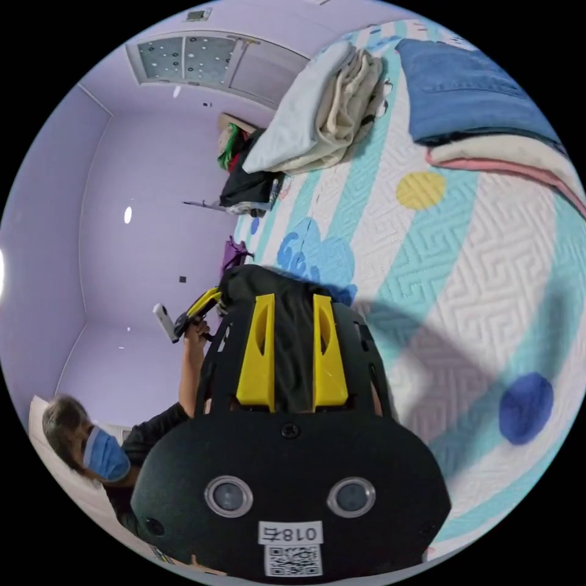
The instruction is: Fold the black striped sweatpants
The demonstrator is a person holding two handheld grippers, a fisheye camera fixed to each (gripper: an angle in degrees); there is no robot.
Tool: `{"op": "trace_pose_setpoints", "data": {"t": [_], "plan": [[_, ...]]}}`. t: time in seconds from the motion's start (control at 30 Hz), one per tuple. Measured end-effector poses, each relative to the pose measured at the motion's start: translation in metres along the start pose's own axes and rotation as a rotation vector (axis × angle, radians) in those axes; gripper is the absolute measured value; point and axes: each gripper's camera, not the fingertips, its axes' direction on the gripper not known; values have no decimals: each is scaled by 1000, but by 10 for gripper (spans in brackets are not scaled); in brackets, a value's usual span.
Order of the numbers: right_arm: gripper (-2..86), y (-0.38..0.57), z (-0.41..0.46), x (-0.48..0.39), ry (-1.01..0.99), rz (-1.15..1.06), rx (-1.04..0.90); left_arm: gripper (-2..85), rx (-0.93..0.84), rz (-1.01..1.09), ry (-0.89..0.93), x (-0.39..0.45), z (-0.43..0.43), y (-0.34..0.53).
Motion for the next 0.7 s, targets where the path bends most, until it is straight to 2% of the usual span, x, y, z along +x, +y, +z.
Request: {"op": "trace_pose_setpoints", "data": {"t": [0.1, 0.13, 0.2, 0.33, 0.4, 0.5, 0.6, 0.7], "plan": [[86, 65, -70, 5, -51, -44, 113, 75, 70, 5, -87, 7, -40, 21], [83, 103, -102, 4, -45, -70, 178, 70, 92, 24, -70, 12, -48, 25], [80, 172, -143, 4, 6, -93, 278, 52, 161, 203, 36, 51, -66, 39], [79, 359, -208, 20, 189, 1, 454, 32, 50, 430, 60, 105, -49, 53], [79, 441, -225, 30, 281, 81, 521, 6, -60, 459, 84, 113, -36, 57], [84, 559, -238, 49, 410, 197, 619, -5, -94, 406, 97, 112, -55, 56], [99, 631, -232, 76, 508, 269, 629, -7, -5, 363, 170, 130, -103, 55], [111, 661, -220, 102, 492, 256, 650, -8, 32, 422, 231, 185, -138, 58]]}}
